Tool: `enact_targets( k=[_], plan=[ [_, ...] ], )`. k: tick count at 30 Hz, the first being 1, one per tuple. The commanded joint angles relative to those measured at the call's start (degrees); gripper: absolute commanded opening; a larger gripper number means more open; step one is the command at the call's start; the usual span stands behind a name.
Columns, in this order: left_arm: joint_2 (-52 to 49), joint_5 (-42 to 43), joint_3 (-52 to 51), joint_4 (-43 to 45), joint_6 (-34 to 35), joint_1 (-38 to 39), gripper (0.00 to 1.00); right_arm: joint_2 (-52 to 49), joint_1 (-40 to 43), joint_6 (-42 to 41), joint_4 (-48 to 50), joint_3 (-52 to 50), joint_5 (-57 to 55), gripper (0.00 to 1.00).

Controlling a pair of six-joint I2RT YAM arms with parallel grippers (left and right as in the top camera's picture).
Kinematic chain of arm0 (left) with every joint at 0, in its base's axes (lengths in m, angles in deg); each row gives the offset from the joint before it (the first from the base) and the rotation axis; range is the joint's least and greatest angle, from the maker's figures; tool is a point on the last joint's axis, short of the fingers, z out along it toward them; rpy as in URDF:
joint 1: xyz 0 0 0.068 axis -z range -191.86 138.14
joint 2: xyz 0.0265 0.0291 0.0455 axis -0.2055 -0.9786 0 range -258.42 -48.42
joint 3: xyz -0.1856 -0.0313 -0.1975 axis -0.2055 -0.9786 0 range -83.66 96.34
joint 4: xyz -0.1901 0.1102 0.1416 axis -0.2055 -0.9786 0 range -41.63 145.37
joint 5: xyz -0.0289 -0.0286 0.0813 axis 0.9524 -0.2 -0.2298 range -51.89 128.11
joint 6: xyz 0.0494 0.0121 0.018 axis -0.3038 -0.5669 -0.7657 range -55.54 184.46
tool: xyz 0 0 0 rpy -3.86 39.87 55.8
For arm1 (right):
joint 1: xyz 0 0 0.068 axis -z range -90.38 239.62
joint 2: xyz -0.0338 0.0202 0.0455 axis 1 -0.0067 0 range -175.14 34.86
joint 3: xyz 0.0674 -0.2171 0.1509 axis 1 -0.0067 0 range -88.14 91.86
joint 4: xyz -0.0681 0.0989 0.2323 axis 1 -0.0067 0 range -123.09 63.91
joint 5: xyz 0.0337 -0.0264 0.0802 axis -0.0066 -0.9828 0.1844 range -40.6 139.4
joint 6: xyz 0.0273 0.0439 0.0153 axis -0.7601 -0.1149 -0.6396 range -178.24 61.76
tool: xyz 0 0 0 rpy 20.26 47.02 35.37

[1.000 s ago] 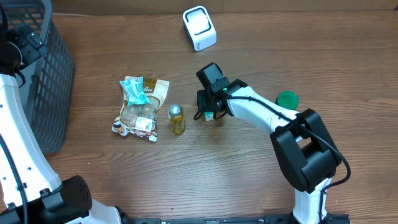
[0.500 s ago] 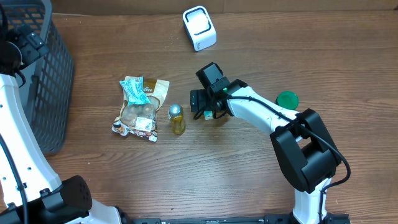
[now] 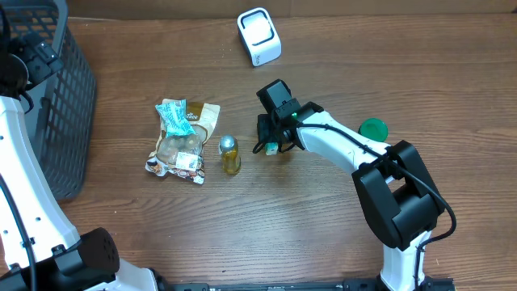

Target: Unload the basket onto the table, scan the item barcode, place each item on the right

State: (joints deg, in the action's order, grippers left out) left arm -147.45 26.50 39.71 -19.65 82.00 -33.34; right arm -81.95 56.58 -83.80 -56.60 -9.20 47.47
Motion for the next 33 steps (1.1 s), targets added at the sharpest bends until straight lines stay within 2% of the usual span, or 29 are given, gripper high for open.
enact_targets(
  k=[1, 2, 6, 8, 10, 15, 18, 28, 32, 33],
  plan=[
    [-0.31, -0.15, 0.52, 0.22, -1.03, -0.15, 1.00, 1.57, 0.15, 0.07, 0.22, -0.46, -0.79, 0.31],
    [-0.31, -0.15, 0.52, 0.22, -1.03, -0.15, 1.00, 1.57, 0.15, 0.07, 0.22, -0.46, -0.79, 0.48],
    [-0.31, -0.13, 0.52, 0.22, -1.03, -0.15, 0.99, 1.57, 0.15, 0.07, -0.04, -0.46, -0.76, 0.56],
    [-0.31, -0.15, 0.52, 0.22, -1.03, -0.15, 0.99, 1.57, 0.09, 0.04, -0.81, -0.46, -0.37, 0.56],
    [-0.31, -0.15, 0.52, 0.22, -1.03, -0.15, 0.99, 1.57, 0.09, 0.04, -2.49, -0.46, 0.33, 0.52],
    [-0.31, -0.15, 0.52, 0.22, -1.03, -0.15, 1.00, 1.57, 0.11, 0.07, -5.68, -0.44, 0.28, 0.27],
    [-0.31, -0.15, 0.52, 0.22, -1.03, -0.15, 1.00, 1.64, 0.35, 0.09, -6.51, -0.44, 0.26, 0.20],
    [-0.31, -0.15, 0.52, 0.22, -1.03, -0.15, 1.00, 3.10, 1.33, 0.28, -10.67, 0.81, -3.58, 0.21],
    [-0.31, -0.15, 0.52, 0.22, -1.03, -0.15, 1.00, 3.10, 1.33, 0.28, -10.84, 0.81, -3.56, 0.34],
    [-0.31, -0.15, 0.52, 0.22, -1.03, -0.15, 1.00, 3.10, 1.33, 0.28, -10.75, 0.81, -3.54, 0.40]
  ],
)
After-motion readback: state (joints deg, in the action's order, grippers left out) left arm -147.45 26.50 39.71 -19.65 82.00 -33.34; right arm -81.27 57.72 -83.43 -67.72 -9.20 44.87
